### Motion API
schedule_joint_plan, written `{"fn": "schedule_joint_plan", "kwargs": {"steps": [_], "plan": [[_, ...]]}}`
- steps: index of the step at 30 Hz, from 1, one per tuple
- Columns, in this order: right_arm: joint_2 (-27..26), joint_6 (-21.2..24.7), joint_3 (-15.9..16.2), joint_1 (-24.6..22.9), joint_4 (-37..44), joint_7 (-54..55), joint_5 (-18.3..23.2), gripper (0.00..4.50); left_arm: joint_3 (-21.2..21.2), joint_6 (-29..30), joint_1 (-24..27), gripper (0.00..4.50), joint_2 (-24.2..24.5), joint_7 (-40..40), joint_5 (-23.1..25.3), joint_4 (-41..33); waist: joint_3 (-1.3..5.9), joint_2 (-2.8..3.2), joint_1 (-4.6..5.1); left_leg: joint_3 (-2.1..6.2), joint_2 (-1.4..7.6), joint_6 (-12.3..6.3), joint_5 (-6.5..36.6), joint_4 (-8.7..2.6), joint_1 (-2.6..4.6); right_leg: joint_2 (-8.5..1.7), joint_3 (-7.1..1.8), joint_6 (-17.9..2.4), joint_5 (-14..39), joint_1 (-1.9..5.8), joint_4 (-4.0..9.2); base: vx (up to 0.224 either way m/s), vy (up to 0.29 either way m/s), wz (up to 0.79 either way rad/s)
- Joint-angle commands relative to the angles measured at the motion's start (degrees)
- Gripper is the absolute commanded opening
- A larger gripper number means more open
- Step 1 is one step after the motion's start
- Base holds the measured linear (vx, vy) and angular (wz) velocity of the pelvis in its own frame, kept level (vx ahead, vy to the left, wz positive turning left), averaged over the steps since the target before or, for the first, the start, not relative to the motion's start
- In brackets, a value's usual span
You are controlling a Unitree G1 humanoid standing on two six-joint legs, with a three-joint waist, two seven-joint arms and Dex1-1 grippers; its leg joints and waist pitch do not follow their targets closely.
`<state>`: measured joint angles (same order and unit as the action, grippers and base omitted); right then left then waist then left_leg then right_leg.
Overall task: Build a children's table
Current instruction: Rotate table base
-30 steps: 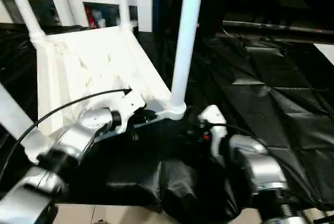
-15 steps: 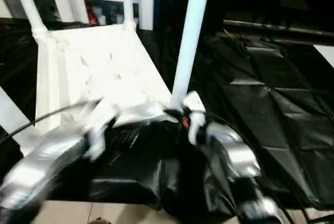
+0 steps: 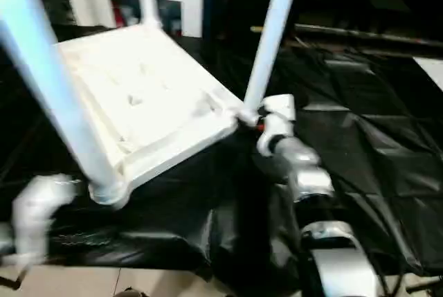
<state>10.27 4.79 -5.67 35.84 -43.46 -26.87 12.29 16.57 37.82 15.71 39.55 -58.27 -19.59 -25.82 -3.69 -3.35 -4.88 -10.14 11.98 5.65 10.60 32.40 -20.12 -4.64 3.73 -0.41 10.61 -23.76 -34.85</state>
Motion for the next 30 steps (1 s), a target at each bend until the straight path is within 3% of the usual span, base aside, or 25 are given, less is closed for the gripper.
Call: {"fn": "schedule_joint_plan", "kwargs": {"steps": [1, 5, 7, 9, 13, 15, 17, 19, 20, 25, 30], "plan": [[-0.03, -0.38, 0.37, -1.71, 1.51, -2.91, 1.18, 3.25, 3.74, -1.24, -0.45, 3.09, 0.95, 0.18, -0.88, 0.73, 3.01, 1.42, 0.13, -0.08, 0.86, -1.42, 12.65, -3.84, 0.00, -2.15, -2.61, -10.38, 9.19, 2.89, 3.61, 0.000, 0.000, 0.00], [-0.14, -1.24, 1.28, -3.32, 1.75, -4.43, 1.19, 3.25, 5.56, -2.46, -3.43, 3.28, 0.02, 1.92, -3.43, 1.18, 3.27, 1.75, -0.19, -0.14, 0.88, -0.75, 12.76, -3.69, 0.34, -2.05, -2.58, -12.31, 7.75, 2.82, 3.31, 0.000, 0.000, 0.00], [-0.05, 0.65, 2.07, -5.19, 2.82, -3.80, 0.01, 3.25, 5.83, -3.26, -7.84, 3.53, -2.97, 3.60, -6.43, 1.79, 3.45, 2.29, -0.37, -0.18, 0.89, -0.18, 12.82, -3.53, 0.64, -2.10, -2.62, -12.89, 6.77, 2.80, 3.13, 0.000, 0.000, 0.00], [-0.21, 0.89, 2.53, -6.15, 3.11, -2.72, -1.20, 3.25, 5.03, -4.34, -10.38, 3.56, -4.99, 4.72, -6.89, 2.72, 3.48, 2.18, -0.29, -0.14, 0.84, 0.44, 12.91, -3.56, 0.48, -1.96, -2.54, -13.14, 6.11, 2.98, 3.06, 0.000, 0.000, 0.00], [-2.05, 0.81, 3.23, -6.47, 2.08, 0.32, -2.60, 3.25, 0.41, -5.86, -15.98, 3.99, -9.79, 6.76, -7.23, 4.05, 3.64, 1.66, -0.14, 0.06, 0.77, 0.86, 13.58, -3.52, 0.11, -2.39, -2.63, -11.60, 9.54, 3.35, 3.20, 0.000, 0.000, 0.00], [-2.65, 0.26, 3.65, -5.87, 0.83, 1.49, -3.38, 3.25, -0.86, -5.16, -17.85, 4.17, -11.62, 7.12, -8.88, 3.92, 3.68, 1.82, -0.30, 0.05, 0.77, 1.15, 13.48, -3.43, 0.35, -2.47, -2.65, -11.30, 10.55, 3.12, 3.34, 0.000, 0.000, 0.00], [-3.38, -0.33, 4.17, -4.69, -1.03, 3.03, -4.29, 3.25, -2.12, -3.85, -20.09, 4.32, -14.02, 7.54, -11.72, 3.56, 3.75, 1.71, -0.24, 0.00, 0.72, 1.55, 13.71, -3.35, 0.34, -2.39, -2.60, -11.63, 10.60, 3.09, 3.28, 0.000, 0.000, 0.00], [-4.33, -0.60, 4.55, -3.31, -2.63, 4.07, -4.73, 3.25, -3.97, -2.40, -22.05, 4.47, -15.97, 7.35, -14.07, 3.17, 3.91, 1.19, -0.14, -0.04, 0.65, 1.12, 12.38, -3.19, 0.21, -2.31, -2.62, -11.72, 9.04, 3.23, 2.99, 0.000, 0.000, 0.00], [-4.68, -0.65, 4.68, -2.79, -3.12, 4.28, -4.85, 3.25, -4.82, -1.94, -22.74, 4.47, -16.57, 7.16, -14.57, 3.16, 3.91, 1.33, -0.24, -0.04, 0.66, 1.07, 12.12, -3.19, 0.26, -2.31, -2.60, -11.77, 8.69, 3.21, 2.90, 0.000, 0.000, 0.00], [-7.58, -2.06, 5.88, 1.88, -8.69, 4.49, -6.28, 3.25, -14.18, -2.83, -26.78, 4.47, -18.71, 4.63, -12.00, 6.19, 4.14, 1.08, -0.20, -0.14, 0.59, 0.06, 8.65, -2.87, 0.12, -2.22, -2.52, -12.43, 3.91, 3.39, 2.35, 0.000, 0.000, 0.00], [-9.19, -3.13, 6.10, 4.30, -11.99, 4.27, -6.57, 3.25, -18.06, -2.99, -30.14, 4.47, -20.77, 4.68, -11.21, 8.65, 4.20, 1.01, -0.11, -0.15, 0.58, 0.12, 8.41, -2.77, 0.03, -2.40, -2.60, -12.41, 3.79, 3.63, 2.23, 0.000, 0.000, 0.00]]}}
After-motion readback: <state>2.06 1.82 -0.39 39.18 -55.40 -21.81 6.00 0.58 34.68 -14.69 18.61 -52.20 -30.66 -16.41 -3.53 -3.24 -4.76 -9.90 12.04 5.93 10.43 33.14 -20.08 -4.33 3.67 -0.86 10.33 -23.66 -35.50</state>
